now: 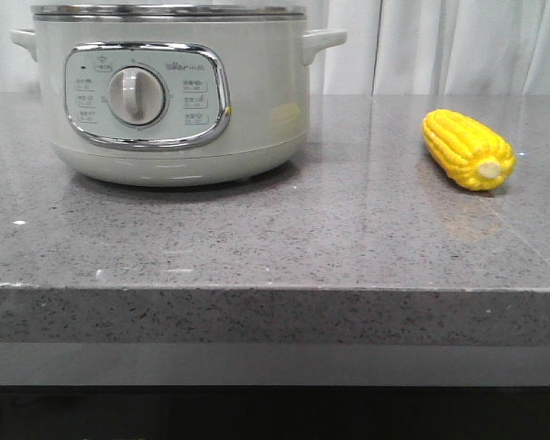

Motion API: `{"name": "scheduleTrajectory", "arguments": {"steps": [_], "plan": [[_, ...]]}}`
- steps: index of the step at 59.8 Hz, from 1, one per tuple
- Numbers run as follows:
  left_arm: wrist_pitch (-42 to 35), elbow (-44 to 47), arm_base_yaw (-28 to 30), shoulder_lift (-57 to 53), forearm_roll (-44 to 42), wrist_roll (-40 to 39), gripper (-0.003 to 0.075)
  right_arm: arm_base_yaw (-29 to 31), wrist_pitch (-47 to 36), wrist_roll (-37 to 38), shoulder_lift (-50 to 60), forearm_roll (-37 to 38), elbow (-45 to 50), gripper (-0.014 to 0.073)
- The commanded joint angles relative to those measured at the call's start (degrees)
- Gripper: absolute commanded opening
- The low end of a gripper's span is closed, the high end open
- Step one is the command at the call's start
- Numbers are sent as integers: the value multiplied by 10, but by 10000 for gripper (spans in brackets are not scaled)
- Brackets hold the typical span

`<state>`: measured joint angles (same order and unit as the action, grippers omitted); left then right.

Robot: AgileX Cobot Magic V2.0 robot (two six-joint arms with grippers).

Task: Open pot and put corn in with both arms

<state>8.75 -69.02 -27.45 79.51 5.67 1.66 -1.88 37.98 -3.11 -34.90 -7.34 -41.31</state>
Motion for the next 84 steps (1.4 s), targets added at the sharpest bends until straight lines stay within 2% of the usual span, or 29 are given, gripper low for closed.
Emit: {"name": "scheduleTrajectory", "arguments": {"steps": [1,15,37,42,56,61,74,84], "plan": [[-51,-48,-5,13,7,-1,501,3,-38,-4,-3,-4,-21,623],[-62,-100,-5,80,7,-2,501,3,-38,-4,-3,-4,-21,623],[-99,-103,-4,124,30,-3,498,3,-38,-4,-3,-4,-21,623],[-104,-103,-4,131,30,-3,468,3,-38,-4,-3,-4,-21,623],[-103,-103,-4,133,30,-3,282,3,-33,-4,-3,-4,-21,623],[-103,-103,-4,133,30,-3,242,3,-34,-4,-3,-4,-21,623],[-107,-117,-4,119,30,-3,221,3,-46,-4,-3,-6,-21,623],[-93,-168,-4,88,30,-3,221,3,-46,-4,-3,-20,-21,623]]}}
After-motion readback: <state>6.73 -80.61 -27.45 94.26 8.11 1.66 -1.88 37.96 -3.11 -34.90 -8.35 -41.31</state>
